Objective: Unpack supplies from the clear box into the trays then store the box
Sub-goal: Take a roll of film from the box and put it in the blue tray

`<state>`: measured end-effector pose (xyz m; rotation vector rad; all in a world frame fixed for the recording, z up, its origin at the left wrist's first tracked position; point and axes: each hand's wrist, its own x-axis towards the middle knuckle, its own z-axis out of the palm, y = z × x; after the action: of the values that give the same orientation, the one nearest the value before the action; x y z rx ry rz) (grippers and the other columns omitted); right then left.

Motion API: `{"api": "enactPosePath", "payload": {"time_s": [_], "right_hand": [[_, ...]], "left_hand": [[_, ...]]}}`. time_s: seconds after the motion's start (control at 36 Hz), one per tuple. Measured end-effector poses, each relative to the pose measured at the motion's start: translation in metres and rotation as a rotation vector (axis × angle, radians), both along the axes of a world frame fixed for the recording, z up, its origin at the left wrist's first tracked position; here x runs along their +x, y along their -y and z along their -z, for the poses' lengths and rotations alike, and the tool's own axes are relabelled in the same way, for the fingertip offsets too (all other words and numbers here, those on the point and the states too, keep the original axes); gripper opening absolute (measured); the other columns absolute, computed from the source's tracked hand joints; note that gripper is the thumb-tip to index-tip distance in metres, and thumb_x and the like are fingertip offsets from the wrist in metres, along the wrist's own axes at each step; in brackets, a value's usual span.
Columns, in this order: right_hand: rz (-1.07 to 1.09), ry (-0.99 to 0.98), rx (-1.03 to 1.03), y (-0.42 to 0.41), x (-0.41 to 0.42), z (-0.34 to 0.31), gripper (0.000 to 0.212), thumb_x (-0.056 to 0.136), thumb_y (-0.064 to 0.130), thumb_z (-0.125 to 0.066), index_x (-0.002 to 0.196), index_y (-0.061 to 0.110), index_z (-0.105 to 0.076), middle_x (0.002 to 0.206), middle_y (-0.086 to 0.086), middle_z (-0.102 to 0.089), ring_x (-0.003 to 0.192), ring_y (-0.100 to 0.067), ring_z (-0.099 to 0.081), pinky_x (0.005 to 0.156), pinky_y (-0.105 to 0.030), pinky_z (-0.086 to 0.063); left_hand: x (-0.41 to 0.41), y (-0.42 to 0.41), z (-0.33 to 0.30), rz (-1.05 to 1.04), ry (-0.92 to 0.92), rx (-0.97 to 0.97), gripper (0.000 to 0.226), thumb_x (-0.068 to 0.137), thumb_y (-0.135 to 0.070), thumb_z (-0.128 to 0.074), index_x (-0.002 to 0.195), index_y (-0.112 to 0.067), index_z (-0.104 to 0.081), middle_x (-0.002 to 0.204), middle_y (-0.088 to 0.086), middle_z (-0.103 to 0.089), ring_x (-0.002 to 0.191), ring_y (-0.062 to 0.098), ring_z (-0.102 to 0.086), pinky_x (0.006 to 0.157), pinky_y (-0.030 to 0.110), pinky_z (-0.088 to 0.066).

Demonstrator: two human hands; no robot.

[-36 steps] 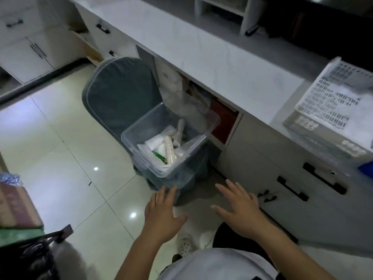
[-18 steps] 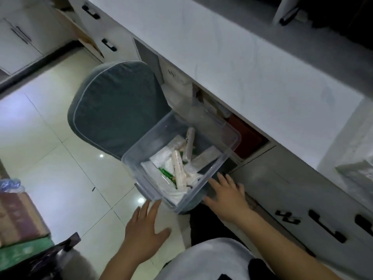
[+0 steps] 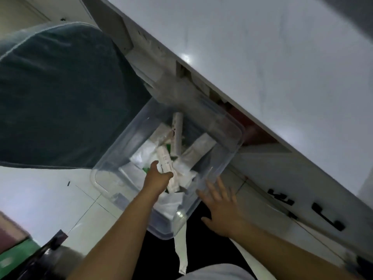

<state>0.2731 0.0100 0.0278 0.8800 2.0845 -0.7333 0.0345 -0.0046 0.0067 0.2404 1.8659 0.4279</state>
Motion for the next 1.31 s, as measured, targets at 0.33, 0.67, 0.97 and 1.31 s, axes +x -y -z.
{"api": "enactPosePath", "payload": {"time_s": [0.33,0.67,0.97,1.31], "right_hand": [[0.041,-0.029,0.100,0.009,-0.001,0.007,0.079,0.094,0.066,-0.039,0.156,0.043,0.004,0.159,-0.001,0.033,0.140,-0.036,0.039,0.116,-0.067,0.004],[0.126,0.051,0.084,0.020,-0.013,0.011,0.076,0.092,0.069,-0.033,0.157,0.043,-0.001,0.156,0.003,0.038,0.134,-0.032,0.047,0.115,-0.063,0.009],[0.287,0.090,0.050,-0.018,-0.049,-0.023,0.070,0.092,0.064,-0.045,0.154,0.033,-0.031,0.168,-0.009,0.000,0.153,-0.033,0.010,0.118,-0.058,0.003],[0.678,-0.167,0.005,-0.130,-0.153,0.049,0.052,0.081,0.055,-0.068,0.124,0.028,-0.058,0.115,-0.010,-0.064,0.105,-0.033,-0.062,0.086,-0.038,-0.052]], "left_hand": [[0.010,-0.017,0.131,-0.290,0.067,-0.173,0.076,0.080,-0.014,-0.074,0.142,-0.010,-0.030,0.137,0.019,-0.048,0.118,0.040,-0.053,0.100,0.056,-0.047],[0.007,-0.004,0.121,-0.266,-0.066,-0.017,0.061,0.082,-0.006,-0.074,0.135,-0.005,-0.043,0.133,0.019,-0.056,0.115,0.036,-0.059,0.094,0.038,-0.049],[-0.056,0.010,-0.020,-0.293,0.103,0.220,0.051,0.082,-0.003,-0.074,0.127,-0.019,-0.056,0.116,0.005,-0.069,0.104,0.025,-0.067,0.095,0.055,-0.053],[-0.080,0.036,-0.041,-0.326,0.067,0.268,0.064,0.082,-0.016,-0.078,0.133,-0.038,-0.047,0.123,-0.007,-0.065,0.106,0.013,-0.067,0.087,0.042,-0.059]]}}
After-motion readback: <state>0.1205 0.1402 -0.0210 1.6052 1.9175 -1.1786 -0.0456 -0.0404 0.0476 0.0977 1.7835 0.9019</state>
